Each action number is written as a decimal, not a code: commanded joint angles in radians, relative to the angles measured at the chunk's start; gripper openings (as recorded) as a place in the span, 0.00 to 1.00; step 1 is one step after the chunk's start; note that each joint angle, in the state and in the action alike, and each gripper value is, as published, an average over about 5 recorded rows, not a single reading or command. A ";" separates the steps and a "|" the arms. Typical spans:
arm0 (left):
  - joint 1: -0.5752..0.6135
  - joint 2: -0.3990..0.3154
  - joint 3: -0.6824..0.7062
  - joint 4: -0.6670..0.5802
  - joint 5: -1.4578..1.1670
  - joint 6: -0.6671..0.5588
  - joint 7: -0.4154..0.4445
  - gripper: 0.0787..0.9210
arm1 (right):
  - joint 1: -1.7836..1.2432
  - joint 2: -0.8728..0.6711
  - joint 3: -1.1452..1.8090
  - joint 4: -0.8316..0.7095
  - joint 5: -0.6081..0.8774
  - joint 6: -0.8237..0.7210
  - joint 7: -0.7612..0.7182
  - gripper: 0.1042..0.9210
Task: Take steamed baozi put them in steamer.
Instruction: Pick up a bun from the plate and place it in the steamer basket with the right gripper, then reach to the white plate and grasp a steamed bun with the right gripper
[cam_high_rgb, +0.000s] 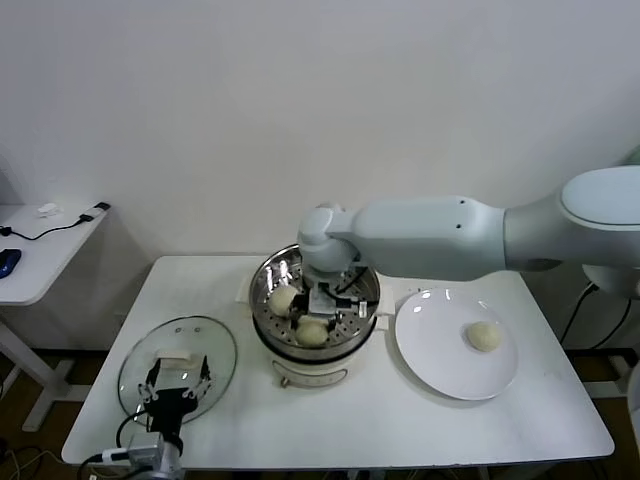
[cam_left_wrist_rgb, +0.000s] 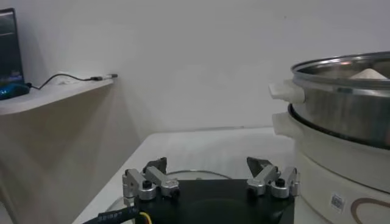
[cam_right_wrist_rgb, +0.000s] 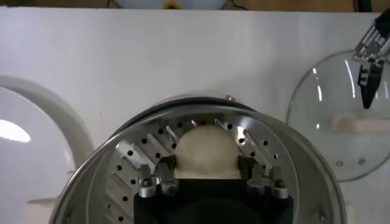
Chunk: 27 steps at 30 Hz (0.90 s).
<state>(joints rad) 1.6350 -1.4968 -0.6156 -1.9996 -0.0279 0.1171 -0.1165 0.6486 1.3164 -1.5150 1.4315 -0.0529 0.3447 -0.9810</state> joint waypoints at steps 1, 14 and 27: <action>0.000 -0.002 0.000 0.002 0.000 -0.002 -0.002 0.88 | -0.047 0.041 -0.004 -0.057 -0.006 0.023 0.030 0.70; 0.005 -0.004 0.001 -0.006 0.001 -0.002 0.000 0.88 | 0.122 -0.029 0.033 -0.061 0.209 0.059 -0.119 0.88; 0.006 -0.001 0.001 -0.017 0.005 -0.007 0.002 0.88 | 0.272 -0.429 -0.065 -0.390 0.593 -0.225 -0.309 0.88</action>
<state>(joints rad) 1.6399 -1.4994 -0.6126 -2.0148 -0.0264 0.1134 -0.1158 0.8336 1.1497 -1.4963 1.2371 0.2951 0.3016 -1.1791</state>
